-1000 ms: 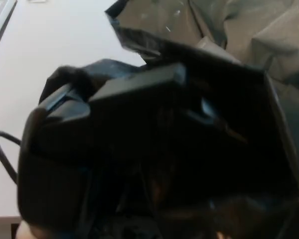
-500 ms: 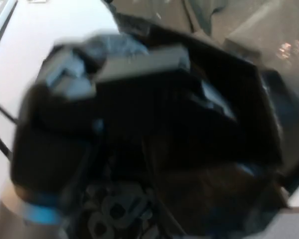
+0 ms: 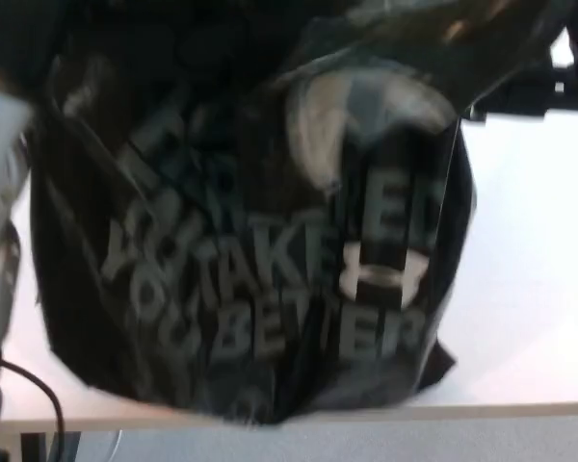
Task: A plastic bag is kept infront of the robot in the middle of the desk and the robot uses both its hands to grab it from the top and lifts it up and then releases it.
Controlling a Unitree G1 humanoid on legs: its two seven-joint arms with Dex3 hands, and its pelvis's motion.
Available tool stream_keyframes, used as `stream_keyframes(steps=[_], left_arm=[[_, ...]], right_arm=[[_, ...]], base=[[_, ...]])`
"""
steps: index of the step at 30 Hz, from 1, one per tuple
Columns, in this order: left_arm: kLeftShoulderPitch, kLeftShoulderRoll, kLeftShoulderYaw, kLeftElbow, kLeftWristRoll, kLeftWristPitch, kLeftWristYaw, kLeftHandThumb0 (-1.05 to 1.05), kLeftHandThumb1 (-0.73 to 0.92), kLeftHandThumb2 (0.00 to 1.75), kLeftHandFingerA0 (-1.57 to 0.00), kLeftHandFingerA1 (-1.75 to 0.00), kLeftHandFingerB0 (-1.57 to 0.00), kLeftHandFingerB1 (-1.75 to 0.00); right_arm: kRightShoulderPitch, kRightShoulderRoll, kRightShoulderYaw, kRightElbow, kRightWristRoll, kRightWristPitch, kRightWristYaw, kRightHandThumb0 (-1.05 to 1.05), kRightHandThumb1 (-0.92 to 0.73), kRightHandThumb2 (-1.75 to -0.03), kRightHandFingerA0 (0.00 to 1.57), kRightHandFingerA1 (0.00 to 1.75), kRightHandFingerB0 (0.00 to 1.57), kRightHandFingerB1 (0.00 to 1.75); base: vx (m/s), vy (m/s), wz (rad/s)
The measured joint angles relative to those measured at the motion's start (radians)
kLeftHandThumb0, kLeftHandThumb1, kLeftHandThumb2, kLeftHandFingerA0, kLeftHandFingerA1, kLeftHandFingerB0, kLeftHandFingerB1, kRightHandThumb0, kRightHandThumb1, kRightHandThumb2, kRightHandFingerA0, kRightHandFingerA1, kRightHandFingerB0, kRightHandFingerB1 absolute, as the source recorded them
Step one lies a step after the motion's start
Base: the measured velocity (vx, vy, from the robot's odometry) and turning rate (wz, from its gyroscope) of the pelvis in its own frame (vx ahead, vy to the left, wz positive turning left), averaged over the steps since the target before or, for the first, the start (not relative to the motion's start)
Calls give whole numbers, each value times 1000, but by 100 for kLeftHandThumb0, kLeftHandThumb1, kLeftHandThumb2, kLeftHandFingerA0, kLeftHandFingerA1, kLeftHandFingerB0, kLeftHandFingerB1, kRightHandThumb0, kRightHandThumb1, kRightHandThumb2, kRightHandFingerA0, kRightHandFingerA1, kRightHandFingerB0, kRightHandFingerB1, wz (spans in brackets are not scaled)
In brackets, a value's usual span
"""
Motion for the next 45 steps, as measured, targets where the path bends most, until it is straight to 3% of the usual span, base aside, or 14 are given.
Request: stream_keyframes(steps=[3, 4, 7, 8, 9, 10, 13, 14, 16, 26, 27, 28, 32, 45], left_arm=[[-24, 23, 11, 98, 4, -11, 1, -9, 62, 56, -81, -175, -62, -175], [-32, 31, 15, 131, 5, -14, 1, -6, 46, 81, -119, -143, -99, -132], [-51, 55, 25, 224, 12, -27, 7, -5, 62, 54, -77, -175, -63, -175], [-59, 61, 29, 265, 14, -32, 12, -42, 56, 57, -54, -95, -58, -56], [-63, 67, 32, 292, 18, -36, 16, -42, 56, 57, -54, -95, -58, -56], [-63, 77, 34, 311, 24, -36, 21, -54, 53, 56, -27, -51, -36, -32], [-26, 147, 59, 345, 70, -20, 36, -54, 53, 56, -27, -51, -36, -32], [-14, 166, 67, 352, 82, -13, 41, -76, 48, 72, 0, -12, -7, -24], [29, 202, 91, 354, 106, 1, 49, -92, 56, 88, 0, 0, -8, -9], [442, 212, 230, 163, 130, 9, 49, -80, 61, 90, 0, -13, 0, -8], [505, 212, 259, 138, 132, 11, 48, -73, 57, 88, 0, -19, 0, -14], [550, 213, 284, 121, 134, 13, 47, -73, 57, 88, 0, -21, 0, -15], [712, 217, 387, 91, 135, 17, 45, -86, 65, 94, 0, -14, -7, -11], [1136, 202, 648, 350, 124, -74, 59, -76, 62, 96, -3, -27, -6, -20]], right_arm=[[-56, -24, 1, 120, -11, -14, -1, -35, -81, -67, 75, 165, 66, 124], [-75, -33, 1, 161, -14, -19, -1, -38, -80, -68, 78, 164, 73, 100], [-129, -59, 3, 279, -23, -32, -4, -39, -80, -66, 77, 170, 67, 143], [-152, -70, 5, 334, -29, -38, -7, -48, -71, -63, 84, 132, 76, 105], [-168, -77, 7, 371, -33, -42, -9, -48, -71, -63, 84, 132, 76, 105], [-181, -85, 8, 403, -38, -44, -12, -66, -56, -92, 68, 69, 43, 57], [-220, -148, 18, 541, -84, -46, -43, -66, -56, -92, 68, 69, 43, 57], [-226, -167, 20, 573, -99, -47, -54, -95, -64, -100, 1, 15, 4, 9], [-225, -206, 20, 599, -120, -35, -60, -87, -57, -99, 0, 24, 0, 12], [154, -235, -27, 301, -108, 23, -5, -86, -56, -98, 1, 41, 0, 9], [210, -235, -33, 266, -107, 35, 3, -86, -70, -62, 11, 33, 0, 14], [251, -235, -40, 241, -106, 45, 10, -83, -55, -96, 0, 32, 0, 11], [373, -235, -77, 175, -90, 81, 42, -84, -70, -61, 27, 39, 0, 11], [747, -238, -215, 38, -37, 68, 93, -82, -57, -95, 1, 33, 0, 12]], base=[[0, 0, 0], [0, 0, 0], [0, 0, 0], [0, 0, 0], [0, 0, 0], [0, 0, 0], [0, 0, 0], [0, 0, 0], [0, 0, 0], [0, 0, 0], [0, 0, 0], [0, 0, 0], [0, 0, 0], [0, 0, 0]])
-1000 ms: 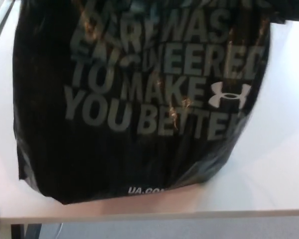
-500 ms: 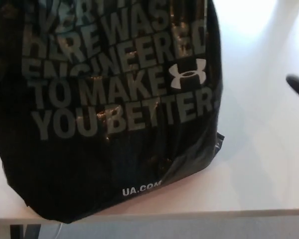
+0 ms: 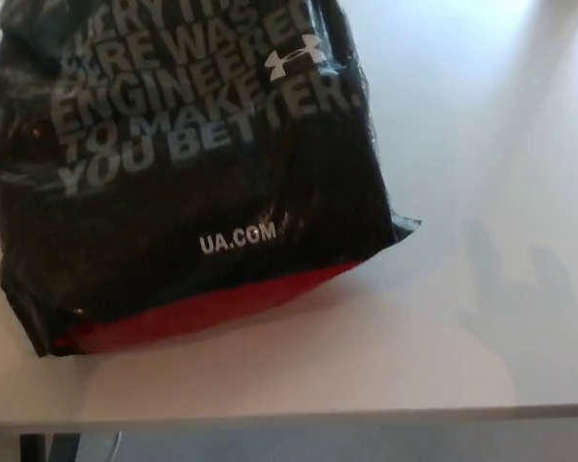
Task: A plastic bag is kept infront of the robot in the middle of the desk and the robot uses both its hands to grab it from the top and lifts it up and then releases it.
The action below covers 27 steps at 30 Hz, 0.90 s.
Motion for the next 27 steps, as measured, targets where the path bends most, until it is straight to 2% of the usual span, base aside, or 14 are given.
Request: stream_keyframes(steps=[2, 4, 6, 7, 8, 10, 11, 13, 15, 16, 19, 20, 23, 27], left_arm=[[36, -7, 12, 57, -4, -30, 5, -74, 63, 99, -2, -34, -4, -23], [70, -23, 21, 91, -11, -55, 6, -69, 80, 66, -4, -39, -8, -22], [106, -48, 26, 124, -16, -88, 6, -35, 54, 109, -1, -51, 0, -49], [121, -60, 26, 131, -18, -102, 6, -35, 54, 109, -1, -51, 0, -49], [145, -84, 25, 138, -23, -125, 6, -67, 84, 66, -17, -34, -17, -27], [170, -114, 23, 146, -30, -153, 6, -70, 67, 96, -16, -46, -10, -40], [183, -131, 20, 149, -35, -169, 5, -63, 78, 64, -30, -33, -22, -28], [217, -178, 5, 152, -48, -206, 0, -66, 81, 64, -33, -33, -23, -29], [240, -218, -9, 155, -58, -234, -7, -65, 80, 65, -37, -32, -30, -30], [256, -243, -20, 158, -63, -252, -10, -64, 63, 101, -36, -53, -19, -44], [301, -315, -66, 168, -78, -305, -21, -68, 65, 101, -36, -51, -20, -43], [315, -336, -83, 173, -82, -322, -25, -69, 65, 100, -36, -51, -20, -43], [349, -387, -128, 202, -91, -372, -36, -58, 63, 101, -39, -54, -20, -45], [375, -443, -173, 261, -92, -436, -39, -63, 67, 101, -36, -52, -23, -45]], right_arm=[[56, 3, -13, -26, 7, -23, 1, -86, -60, -98, 1, 34, 0, 9], [105, 3, -27, -44, 10, -51, 1, -82, -57, -98, 4, 37, 3, 15], [160, 9, -43, -60, 11, -87, -4, -93, -66, -102, 9, 27, 8, 11], [184, 15, -46, -66, 11, -101, -7, -93, -66, -102, 9, 27, 8, 11], [221, 29, -47, -74, 10, -120, -12, -90, -65, -103, 7, 32, 7, 15], [265, 47, -47, -80, 9, -143, -17, -83, -63, -101, 4, 37, 6, 24], [289, 56, -47, -81, 7, -155, -20, -78, -70, -65, 9, 32, 7, 24], [347, 81, -45, -81, 4, -187, -30, -72, -73, -61, 7, 33, 1, 26], [388, 99, -42, -78, 2, -213, -38, -92, -68, -96, 6, 18, 0, 0], [416, 111, -38, -74, 1, -230, -42, -88, -64, -92, 5, 20, 0, 0], [494, 142, -17, -39, -9, -279, -56, -83, -62, -91, 5, 21, 0, 4], [518, 153, -8, -20, -14, -294, -61, -67, -81, -64, 0, 26, 0, 0], [582, 176, 24, 39, -32, -331, -82, -68, -54, -88, 0, 26, 0, 15], [652, 204, 70, 119, -57, -374, -109, -80, -67, -98, 3, 30, 3, 17]], base=[[0, 0, 0], [0, 0, 0], [0, 0, 0], [0, 0, 0], [0, 0, 0], [0, 0, 0], [0, 0, 0], [0, 0, 0], [0, 0, 0], [0, 0, 0], [0, 0, 0], [0, 0, 0], [0, 0, 0], [0, 0, 0]])
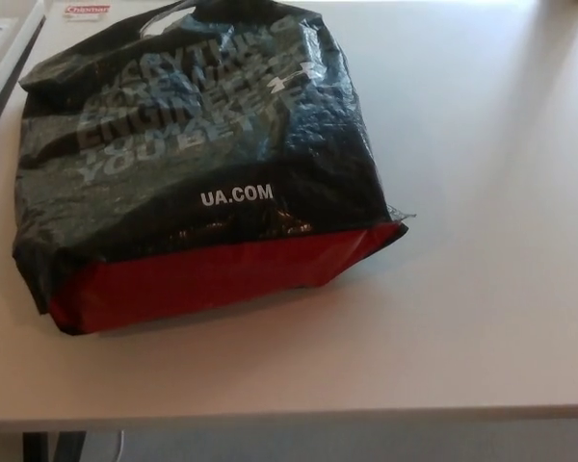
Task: A plastic bag is kept infront of the robot in the middle of the desk and the robot uses both its hands to grab it from the top and lifts it up and then releases it.
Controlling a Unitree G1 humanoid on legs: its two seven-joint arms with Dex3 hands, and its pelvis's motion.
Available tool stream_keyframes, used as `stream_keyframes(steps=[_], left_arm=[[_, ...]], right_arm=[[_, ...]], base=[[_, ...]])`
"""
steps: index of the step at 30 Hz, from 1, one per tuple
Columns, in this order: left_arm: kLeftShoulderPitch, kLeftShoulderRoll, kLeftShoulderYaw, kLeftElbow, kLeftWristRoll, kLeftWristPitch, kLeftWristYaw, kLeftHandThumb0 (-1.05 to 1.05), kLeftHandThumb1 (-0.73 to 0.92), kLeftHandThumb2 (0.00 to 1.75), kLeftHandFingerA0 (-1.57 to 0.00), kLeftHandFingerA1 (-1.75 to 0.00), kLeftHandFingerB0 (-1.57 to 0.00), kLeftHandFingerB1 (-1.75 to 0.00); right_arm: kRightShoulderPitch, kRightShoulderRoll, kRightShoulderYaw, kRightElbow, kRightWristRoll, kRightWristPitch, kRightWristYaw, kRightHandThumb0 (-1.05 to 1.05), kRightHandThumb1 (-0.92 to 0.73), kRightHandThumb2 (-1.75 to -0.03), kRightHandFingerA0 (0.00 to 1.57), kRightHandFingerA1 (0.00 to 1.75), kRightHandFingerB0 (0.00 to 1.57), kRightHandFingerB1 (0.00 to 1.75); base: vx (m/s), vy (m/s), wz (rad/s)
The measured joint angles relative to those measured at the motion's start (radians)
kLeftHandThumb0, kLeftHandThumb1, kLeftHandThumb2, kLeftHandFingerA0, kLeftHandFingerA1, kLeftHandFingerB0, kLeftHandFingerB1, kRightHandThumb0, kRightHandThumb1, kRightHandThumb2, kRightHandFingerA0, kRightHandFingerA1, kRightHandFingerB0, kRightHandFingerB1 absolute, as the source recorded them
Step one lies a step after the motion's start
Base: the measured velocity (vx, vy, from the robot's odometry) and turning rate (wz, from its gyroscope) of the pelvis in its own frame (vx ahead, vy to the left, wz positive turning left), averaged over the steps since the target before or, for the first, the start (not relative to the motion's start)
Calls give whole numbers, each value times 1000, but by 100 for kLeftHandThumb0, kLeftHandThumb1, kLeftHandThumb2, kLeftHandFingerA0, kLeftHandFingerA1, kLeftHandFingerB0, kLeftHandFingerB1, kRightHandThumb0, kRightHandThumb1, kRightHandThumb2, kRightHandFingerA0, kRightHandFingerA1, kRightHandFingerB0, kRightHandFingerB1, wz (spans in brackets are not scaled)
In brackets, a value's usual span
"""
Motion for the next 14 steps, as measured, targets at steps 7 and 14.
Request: stream_keyframes(steps=[7, 14], left_arm=[[13, -71, -58, 153, 5, -116, 0, -62, 75, 66, -40, -36, -31, -32], [12, -108, -105, 280, 7, -219, 0, -63, 81, 63, -43, -33, -32, -30]], right_arm=[[73, 50, 90, 167, -45, -66, -58, -65, -64, -97, 1, 37, 0, 24], [89, 95, 168, 302, -78, -118, -108, -71, -69, -101, 2, 35, 1, 23]], base=[[0, 0, 0], [0, 0, 0]])
